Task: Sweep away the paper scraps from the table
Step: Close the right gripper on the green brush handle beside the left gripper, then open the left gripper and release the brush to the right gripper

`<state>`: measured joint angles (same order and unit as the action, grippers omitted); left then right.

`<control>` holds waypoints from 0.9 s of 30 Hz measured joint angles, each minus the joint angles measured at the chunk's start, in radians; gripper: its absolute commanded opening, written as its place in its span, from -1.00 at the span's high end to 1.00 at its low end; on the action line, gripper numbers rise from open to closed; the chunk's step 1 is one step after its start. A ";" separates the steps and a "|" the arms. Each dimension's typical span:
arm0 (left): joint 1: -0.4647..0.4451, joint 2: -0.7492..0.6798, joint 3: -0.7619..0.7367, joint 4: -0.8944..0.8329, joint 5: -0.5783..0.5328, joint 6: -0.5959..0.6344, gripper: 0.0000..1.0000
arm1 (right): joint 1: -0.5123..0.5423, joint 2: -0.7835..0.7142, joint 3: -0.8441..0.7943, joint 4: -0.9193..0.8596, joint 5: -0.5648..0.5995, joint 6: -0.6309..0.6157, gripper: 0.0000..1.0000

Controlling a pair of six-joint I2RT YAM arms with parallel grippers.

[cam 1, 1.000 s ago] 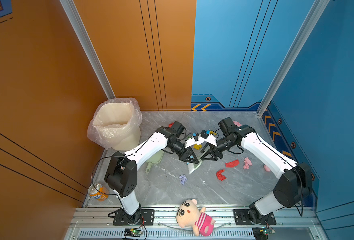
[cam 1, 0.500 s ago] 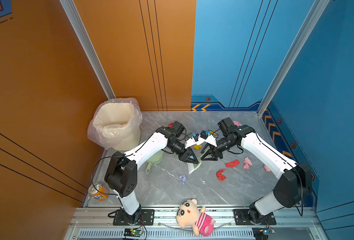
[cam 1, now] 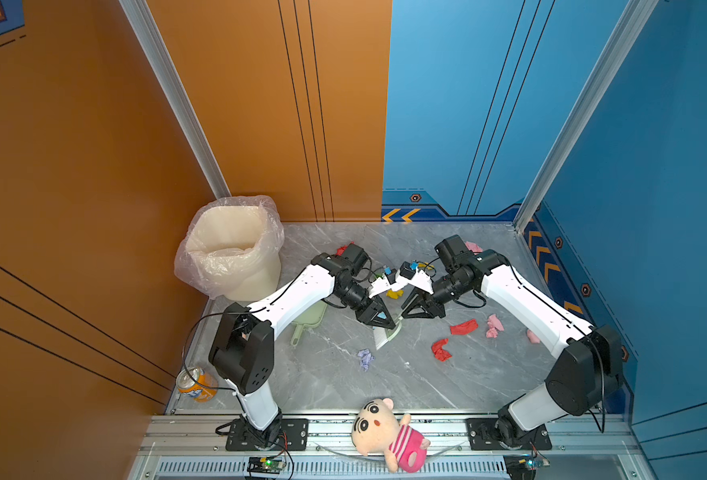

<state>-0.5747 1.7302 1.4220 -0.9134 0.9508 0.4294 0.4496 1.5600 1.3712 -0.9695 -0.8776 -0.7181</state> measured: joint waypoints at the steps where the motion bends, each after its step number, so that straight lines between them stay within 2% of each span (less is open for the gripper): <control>1: 0.000 0.000 0.000 0.000 0.000 0.000 1.00 | 0.000 0.000 0.000 0.000 0.002 0.000 0.45; 11: 0.000 0.000 0.000 0.002 -0.008 0.021 1.00 | 0.002 0.000 0.010 -0.011 0.000 0.000 0.74; 12: 0.000 0.000 0.000 0.002 -0.008 0.023 0.97 | 0.003 0.000 0.010 -0.012 0.000 0.000 0.76; 15: 0.000 0.000 0.000 0.003 -0.011 0.026 0.62 | 0.003 0.001 0.012 -0.016 0.000 0.000 0.83; 18: 0.000 0.000 0.000 0.004 -0.016 0.027 0.44 | 0.004 0.001 0.012 -0.016 0.000 0.000 0.88; 27: 0.000 0.000 0.000 0.007 -0.042 0.035 0.40 | 0.010 0.002 0.012 -0.016 0.006 0.000 0.99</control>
<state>-0.5751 1.7298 1.4220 -0.9062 0.9085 0.4641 0.4595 1.5620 1.3830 -0.9855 -0.8711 -0.7185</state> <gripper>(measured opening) 0.300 0.213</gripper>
